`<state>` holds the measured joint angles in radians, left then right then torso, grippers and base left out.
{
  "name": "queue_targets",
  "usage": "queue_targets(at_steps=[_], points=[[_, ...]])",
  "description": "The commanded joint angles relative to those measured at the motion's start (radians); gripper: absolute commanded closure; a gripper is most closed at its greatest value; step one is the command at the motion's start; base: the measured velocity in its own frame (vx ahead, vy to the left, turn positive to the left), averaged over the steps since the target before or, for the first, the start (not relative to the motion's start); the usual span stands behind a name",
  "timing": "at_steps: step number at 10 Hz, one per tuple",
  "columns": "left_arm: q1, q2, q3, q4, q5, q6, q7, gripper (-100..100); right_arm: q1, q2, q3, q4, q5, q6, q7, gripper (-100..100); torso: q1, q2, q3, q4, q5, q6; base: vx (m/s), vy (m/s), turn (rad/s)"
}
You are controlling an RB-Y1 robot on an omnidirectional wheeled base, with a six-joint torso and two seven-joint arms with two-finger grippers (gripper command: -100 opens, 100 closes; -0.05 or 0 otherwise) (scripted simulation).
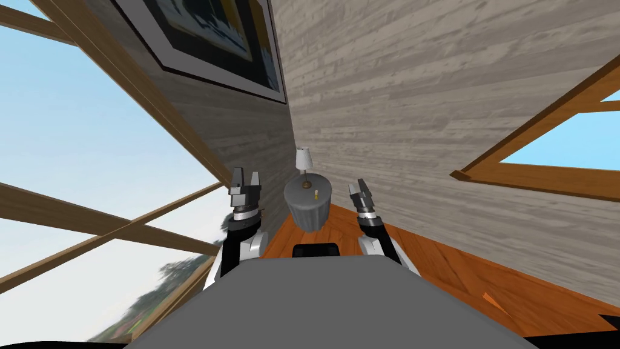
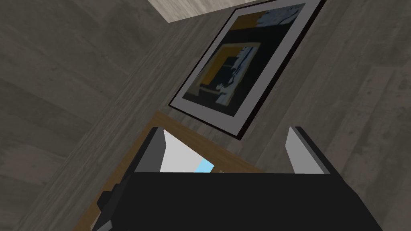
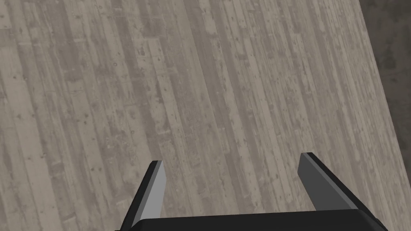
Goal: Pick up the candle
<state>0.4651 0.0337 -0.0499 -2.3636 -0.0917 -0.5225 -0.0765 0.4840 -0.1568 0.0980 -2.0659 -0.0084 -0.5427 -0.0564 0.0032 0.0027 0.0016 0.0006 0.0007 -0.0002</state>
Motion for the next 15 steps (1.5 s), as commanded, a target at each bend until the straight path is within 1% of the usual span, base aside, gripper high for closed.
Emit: queue_targets(at_steps=[1, 2, 6, 7, 9, 10, 11, 12, 13, 14, 15], points=[[0.0, 0.0, 0.0, 0.0, 0.0, 0.0, 0.0, 0, -0.03, -0.046, 0.004, 0.05, 0.017, 0.025, 0.009, -100, 0.0, 0.0, 0.0, 0.0, 0.0, 0.0, -0.052, 0.074, 0.152], [0.0, 0.0, 0.0, 0.0, 0.0, 0.0, 0.0, 0, -0.03, -0.046, 0.004, 0.061, 0.017, 0.025, 0.009, -100, 0.001, 0.0, 0.0, 0.0, 0.0, 0.0, -0.038, 0.056, 0.067], [0.0, 0.0, 0.0, 0.0, 0.0, 0.0, 0.0, 0, -0.1, -0.159, 0.039, 0.212, 0.08, 0.103, 0.05, -100, 0.003, 0.002, 0.001, 0.0, 0.001, 0.0, -0.067, 0.091, 0.193], [0.0, 0.0, 0.0, 0.0, 0.0, 0.0, 0.0, 0, -0.1, -0.161, 0.039, 0.233, 0.08, 0.103, 0.05, -100, 0.004, 0.003, 0.001, 0.001, 0.001, 0.0, -0.043, 0.077, 0.067], [0.0, 0.0, 0.0, 0.0, 0.0, 0.0, 0.0, 0, -0.14, -0.22, 0.059, 0.319, 0.115, 0.147, 0.077, -100, 0.001, 0.0, 0.0, 0.0, 0.0, 0.0, -0.033, 0.083, 0.202], [0.0, 0.0, 0.0, 0.0, 0.0, 0.0, 0.0, 0, -0.14, -0.22, 0.059, 0.333, 0.115, 0.147, 0.077, -100, 0.002, 0.0, 0.0, 0.0, 0.001, 0.0, -0.029, 0.074, 0.081], [0.0, 0.0, 0.0, 0.0, 0.0, 0.0, 0.0, 0, -0.16, -0.249, 0.07, 0.368, 0.133, 0.171, 0.092, -100, 0.001, 0.0, 0.0, 0.0, 0.0, 0.001, -0.033, 0.073, 0.132], [0.0, 0.0, 0.0, 0.0, 0.0, 0.0, 0.0, 0, -0.16, -0.249, 0.07, 0.386, 0.133, 0.171, 0.092, -100, 0.001, 0.0, 0.0, 0.0, 0.0, 0.0, -0.032, 0.052, 0.083], [0.0, 0.0, 0.0, 0.0, 0.0, 0.0, 0.0, 0, -0.182, -0.278, 0.08, 0.419, 0.152, 0.195, 0.108, -100, -0.001, 0.0, 0.0, 0.0, 0.0, 0.001, -0.03, 0.06, 0.174], [0.0, 0.0, 0.0, 0.0, 0.0, 0.0, 0.0, 0, -0.182, -0.278, 0.08, 0.441, 0.152, 0.195, 0.108, -100, 0.0, 0.0, 0.0, 0.0, 0.0, 0.0, -0.019, 0.05, 0.094], [0.0, 0.0, 0.0, 0.0, 0.0, 0.0, 0.0, 0, -0.204, -0.306, 0.091, 0.48, 0.17, 0.22, 0.126, -100, -0.001, 0.0, 0.0, 0.0, 0.0, 0.001, -0.029, 0.072, 0.148]])
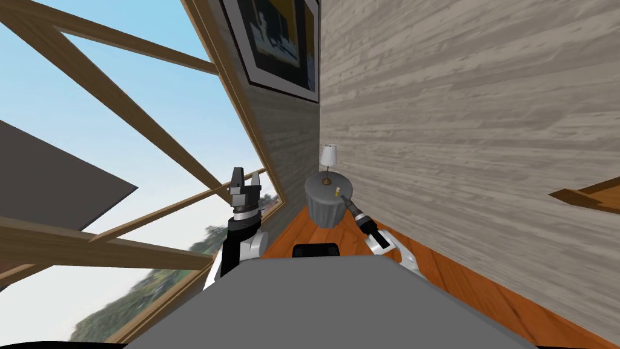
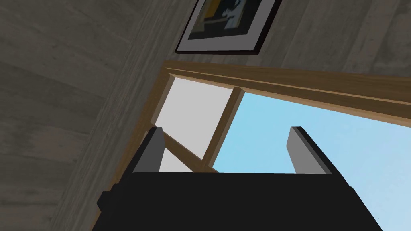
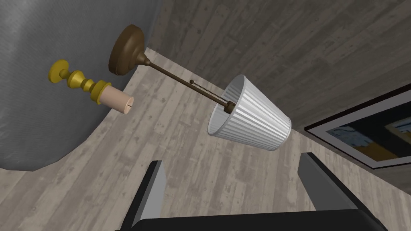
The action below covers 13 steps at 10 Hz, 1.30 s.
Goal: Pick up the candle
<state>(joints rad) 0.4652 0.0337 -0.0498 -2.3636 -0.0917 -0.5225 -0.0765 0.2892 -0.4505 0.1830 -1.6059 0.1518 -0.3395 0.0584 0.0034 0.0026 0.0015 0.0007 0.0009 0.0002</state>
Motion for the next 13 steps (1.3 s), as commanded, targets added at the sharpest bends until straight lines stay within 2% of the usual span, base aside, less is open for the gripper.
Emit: queue_targets(at_steps=[1, 2, 5, 6, 9, 12, 13], points=[[0.0, 0.0, 0.0, 0.0, 0.0, 0.0, 0.0, 0, -0.009, -0.012, 0.006, 0.037, 0.01, 0.017, 0.011, -100, 0.0, 0.0, 0.0, 0.0, 0.0, 0.0, -0.017, 0.062, 0.092], [0.0, 0.0, 0.0, 0.0, 0.0, 0.0, 0.0, 0, -0.032, -0.041, 0.016, 0.066, 0.028, 0.042, 0.03, -100, 0.0, 0.0, 0.0, 0.0, 0.0, 0.001, -0.015, 0.07, 0.208], [0.0, 0.0, 0.0, 0.0, 0.0, 0.0, 0.0, 0, -0.056, -0.068, 0.027, 0.152, 0.047, 0.068, 0.05, -100, 0.0, -0.001, 0.0, 0.0, 0.0, 0.0, -0.01, 0.063, 0.117], [0.0, 0.0, 0.0, 0.0, 0.0, 0.0, 0.0, 0, -0.079, -0.094, 0.037, 0.178, 0.065, 0.094, 0.072, -100, -0.001, -0.001, 0.0, 0.0, 0.0, 0.001, -0.006, 0.068, 0.164], [0.0, 0.0, 0.0, 0.0, 0.0, 0.0, 0.0, 0, -0.104, -0.12, 0.048, 0.271, 0.083, 0.12, 0.094, -100, -0.001, -0.001, 0.0, 0.0, 0.0, 0.0, -0.006, 0.056, 0.126], [0.0, 0.0, 0.0, 0.0, 0.0, 0.0, 0.0, 0, -0.152, -0.169, 0.068, 0.355, 0.118, 0.172, 0.142, -100, -0.002, -0.001, -0.001, 0.0, 0.0, 0.001, 0.004, 0.057, 0.158], [0.0, 0.0, 0.0, 0.0, 0.0, 0.0, 0.0, 0, -0.152, -0.169, 0.068, 0.386, 0.118, 0.172, 0.142, -100, 0.0, -0.001, -0.001, 0.0, 0.0, 0.0, 0.003, 0.05, 0.096]])
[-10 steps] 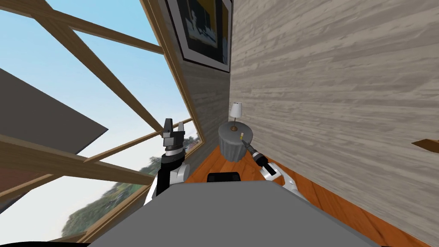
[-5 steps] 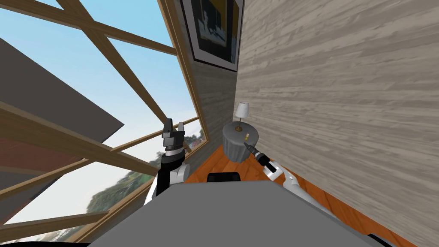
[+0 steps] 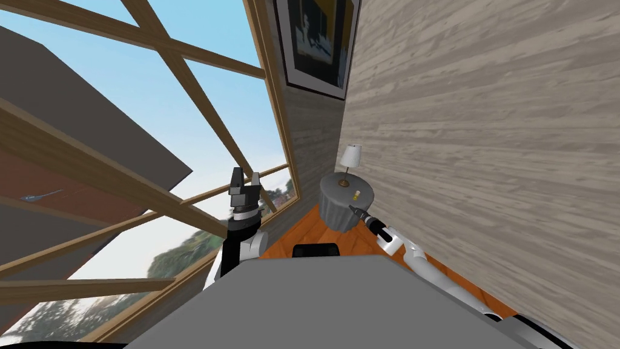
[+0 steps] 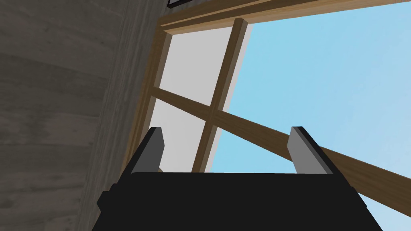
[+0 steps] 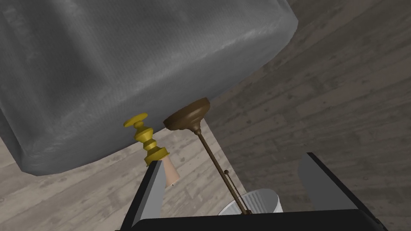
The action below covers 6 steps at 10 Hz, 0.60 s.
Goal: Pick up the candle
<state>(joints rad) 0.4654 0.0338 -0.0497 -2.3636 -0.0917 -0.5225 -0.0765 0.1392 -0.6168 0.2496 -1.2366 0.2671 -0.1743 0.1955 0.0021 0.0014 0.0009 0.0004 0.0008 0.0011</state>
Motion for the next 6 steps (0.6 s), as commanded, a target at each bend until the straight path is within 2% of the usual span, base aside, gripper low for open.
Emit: queue_targets(at_steps=[1, 3, 4, 6], points=[[0.0, 0.0, 0.0, 0.0, 0.0, 0.0, 0.0, 0, -0.026, -0.025, 0.012, 0.05, 0.02, 0.033, 0.029, -100, 0.0, 0.0, 0.0, 0.0, 0.0, 0.0, 0.004, 0.058, 0.189], [0.0, 0.0, 0.0, 0.0, 0.0, 0.0, 0.0, 0, -0.026, -0.025, 0.012, 0.083, 0.02, 0.033, 0.029, -100, 0.0, 0.0, 0.0, 0.0, 0.0, 0.0, 0.007, 0.03, 0.034], [0.0, 0.0, 0.0, 0.0, 0.0, 0.0, 0.0, 0, -0.05, -0.047, 0.021, 0.121, 0.037, 0.059, 0.055, -100, -0.002, 0.0, 0.0, 0.0, 0.0, 0.0, 0.011, 0.038, 0.186], [0.0, 0.0, 0.0, 0.0, 0.0, 0.0, 0.0, 0, -0.05, -0.047, 0.021, 0.143, 0.037, 0.059, 0.055, -100, -0.001, 0.0, 0.0, 0.0, 0.0, 0.0, 0.009, 0.024, 0.051]])
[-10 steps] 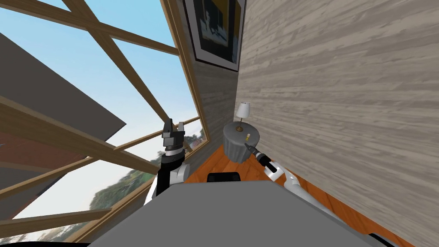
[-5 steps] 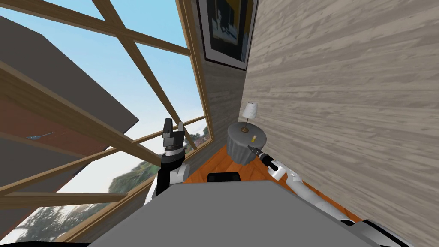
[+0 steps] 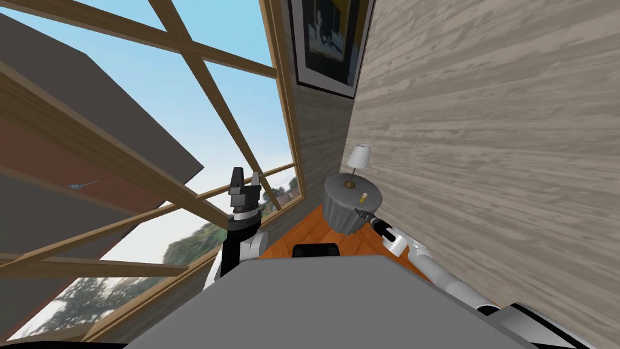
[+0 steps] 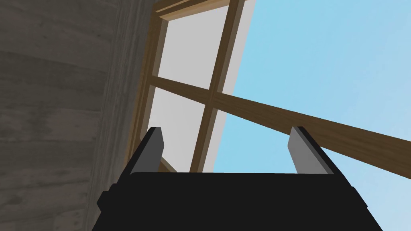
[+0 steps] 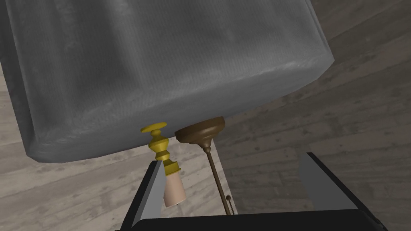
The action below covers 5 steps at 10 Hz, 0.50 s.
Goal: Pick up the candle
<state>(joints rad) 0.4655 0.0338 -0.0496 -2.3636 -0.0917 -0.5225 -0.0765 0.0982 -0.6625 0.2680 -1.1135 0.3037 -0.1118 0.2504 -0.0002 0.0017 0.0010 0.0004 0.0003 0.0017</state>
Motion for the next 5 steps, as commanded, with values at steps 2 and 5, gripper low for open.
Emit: queue_targets(at_steps=[2, 5], points=[[0.0, 0.0, 0.0, 0.0, 0.0, 0.0, 0.0, 0, -0.033, -0.022, 0.012, 0.079, 0.016, 0.022, 0.026, -100, 0.001, 0.0, 0.0, 0.0, 0.0, -0.001, 0.009, 0.034, 0.128], [0.0, 0.0, 0.0, 0.0, 0.0, 0.0, 0.0, 0, -0.055, -0.041, 0.022, 0.137, 0.031, 0.047, 0.052, -100, 0.002, -0.001, 0.0, 0.0, 0.0, 0.0, 0.014, 0.034, 0.09]])
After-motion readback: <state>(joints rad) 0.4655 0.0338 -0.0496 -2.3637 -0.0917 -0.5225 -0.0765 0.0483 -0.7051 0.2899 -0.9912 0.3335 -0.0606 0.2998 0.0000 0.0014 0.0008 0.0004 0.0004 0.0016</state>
